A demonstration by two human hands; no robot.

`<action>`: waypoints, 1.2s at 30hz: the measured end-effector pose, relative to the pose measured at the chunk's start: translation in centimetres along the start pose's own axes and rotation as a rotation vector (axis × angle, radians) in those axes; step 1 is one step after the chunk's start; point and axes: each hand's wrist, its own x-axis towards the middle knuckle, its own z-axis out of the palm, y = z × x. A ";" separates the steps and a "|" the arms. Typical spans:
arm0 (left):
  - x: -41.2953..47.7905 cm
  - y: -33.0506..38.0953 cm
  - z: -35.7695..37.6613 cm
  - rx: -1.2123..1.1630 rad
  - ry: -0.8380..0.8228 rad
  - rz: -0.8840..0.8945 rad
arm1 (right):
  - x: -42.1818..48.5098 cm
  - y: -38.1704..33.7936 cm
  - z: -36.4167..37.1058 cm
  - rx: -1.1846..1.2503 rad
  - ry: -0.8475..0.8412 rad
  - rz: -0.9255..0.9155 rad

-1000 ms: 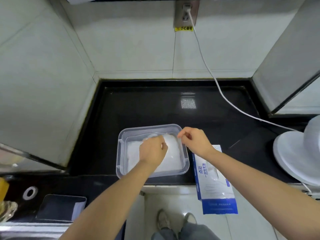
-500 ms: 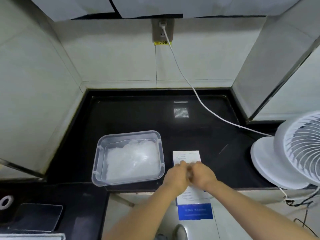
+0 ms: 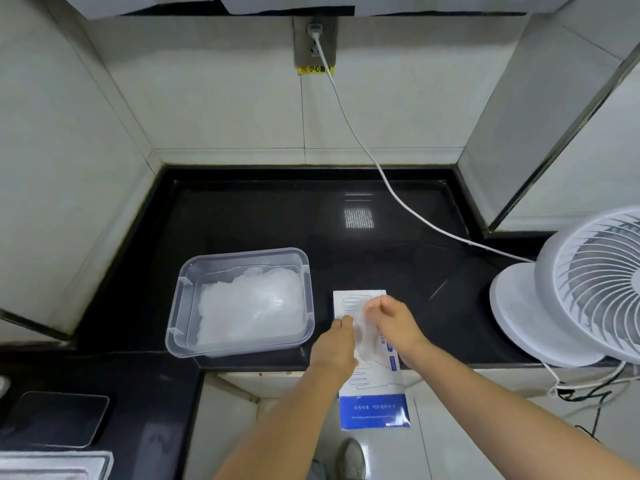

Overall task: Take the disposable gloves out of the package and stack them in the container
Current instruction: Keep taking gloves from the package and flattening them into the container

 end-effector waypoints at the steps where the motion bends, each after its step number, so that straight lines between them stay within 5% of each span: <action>1: 0.0 0.1 0.1 -0.001 0.010 0.003 | -0.1 -0.6 -0.4 0.119 0.024 0.010; 4: 0.0 -0.1 0.2 -0.045 0.014 0.010 | -0.1 -2.5 -1.3 0.305 0.074 -0.009; 11: -0.1 -0.4 -0.8 -0.063 -0.033 0.044 | -0.8 -2.6 -1.3 0.149 -0.081 0.053; 15: -0.1 -0.4 -3.1 -0.395 -0.171 0.020 | -0.8 -4.5 -1.8 0.364 -0.084 -0.045; 18: 0.2 -0.2 -4.9 -0.475 -0.021 0.035 | -0.5 -5.7 -1.1 0.330 -0.028 -0.062; 24: -0.1 -1.5 -10.3 -1.399 0.112 -0.177 | 0.1 -8.0 1.1 0.411 0.001 0.083; 27: -1.2 -5.2 -12.4 -1.644 0.091 -0.275 | -0.4 -8.0 2.0 0.307 -0.026 -0.044; 31: -2.5 -9.1 -13.7 -1.411 0.015 -0.253 | -0.7 -8.9 4.3 0.168 -0.118 -0.180; 36: -2.6 -10.1 -14.0 -1.217 0.187 -0.246 | -0.2 -10.1 6.9 0.162 -0.266 -0.170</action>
